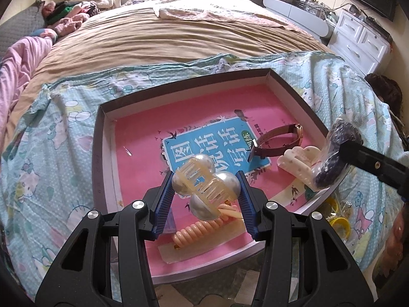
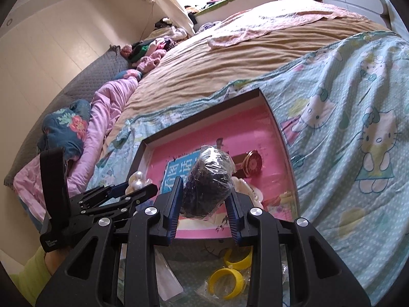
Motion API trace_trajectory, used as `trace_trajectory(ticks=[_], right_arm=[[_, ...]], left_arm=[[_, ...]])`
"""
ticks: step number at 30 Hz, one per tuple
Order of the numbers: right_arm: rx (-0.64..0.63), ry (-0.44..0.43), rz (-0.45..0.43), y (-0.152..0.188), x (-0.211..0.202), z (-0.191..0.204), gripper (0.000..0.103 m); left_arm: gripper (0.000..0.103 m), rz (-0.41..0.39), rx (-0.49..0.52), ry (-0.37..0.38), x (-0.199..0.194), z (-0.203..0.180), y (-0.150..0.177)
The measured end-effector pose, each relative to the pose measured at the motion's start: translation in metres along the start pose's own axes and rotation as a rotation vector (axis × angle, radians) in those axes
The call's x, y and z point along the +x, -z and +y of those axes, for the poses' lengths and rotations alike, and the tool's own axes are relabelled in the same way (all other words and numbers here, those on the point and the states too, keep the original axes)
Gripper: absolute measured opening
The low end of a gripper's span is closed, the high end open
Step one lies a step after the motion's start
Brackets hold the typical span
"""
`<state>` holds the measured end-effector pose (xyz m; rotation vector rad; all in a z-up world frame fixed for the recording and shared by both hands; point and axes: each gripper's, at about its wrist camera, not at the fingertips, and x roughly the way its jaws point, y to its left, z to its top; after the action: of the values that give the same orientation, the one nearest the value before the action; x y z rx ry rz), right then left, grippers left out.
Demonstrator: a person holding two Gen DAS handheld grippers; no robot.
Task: Organize jewelry
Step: 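Carry the pearl earrings and black bead bag with both tools over the pink box, then open both tools to drop the earrings and bead bag into the box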
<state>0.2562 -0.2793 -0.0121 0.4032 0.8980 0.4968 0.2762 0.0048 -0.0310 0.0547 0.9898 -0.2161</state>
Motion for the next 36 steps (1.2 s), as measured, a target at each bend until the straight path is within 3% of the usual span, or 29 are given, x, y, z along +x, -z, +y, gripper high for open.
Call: trace_trajectory(ticks=[11,13,20,24,31,36], right_arm=[[-0.010,0.000,0.062,0.010,0.018,0.008,0.031],[-0.013,0.001,0.070,0.011,0.019,0.009,0.031],[-0.017,0.006,0.094,0.013,0.025,0.014,0.032],[-0.023,0.004,0.086,0.012,0.024,0.017,0.034],[-0.032,0.004,0.064,0.009,0.015,0.023,0.043],[-0.027,0.007,0.016,0.004,0.000,0.025,0.063]], left_arm=[[0.040,0.002,0.004,0.005,0.001,0.000,-0.001],[0.054,-0.004,0.002,0.006,-0.001,0.001,-0.001],[0.055,-0.036,-0.004,0.001,-0.015,0.004,0.000],[0.061,-0.050,-0.029,0.004,-0.024,0.008,0.002],[0.074,-0.073,-0.068,0.003,-0.041,0.014,0.006],[0.083,-0.084,-0.098,-0.006,-0.053,0.019,0.010]])
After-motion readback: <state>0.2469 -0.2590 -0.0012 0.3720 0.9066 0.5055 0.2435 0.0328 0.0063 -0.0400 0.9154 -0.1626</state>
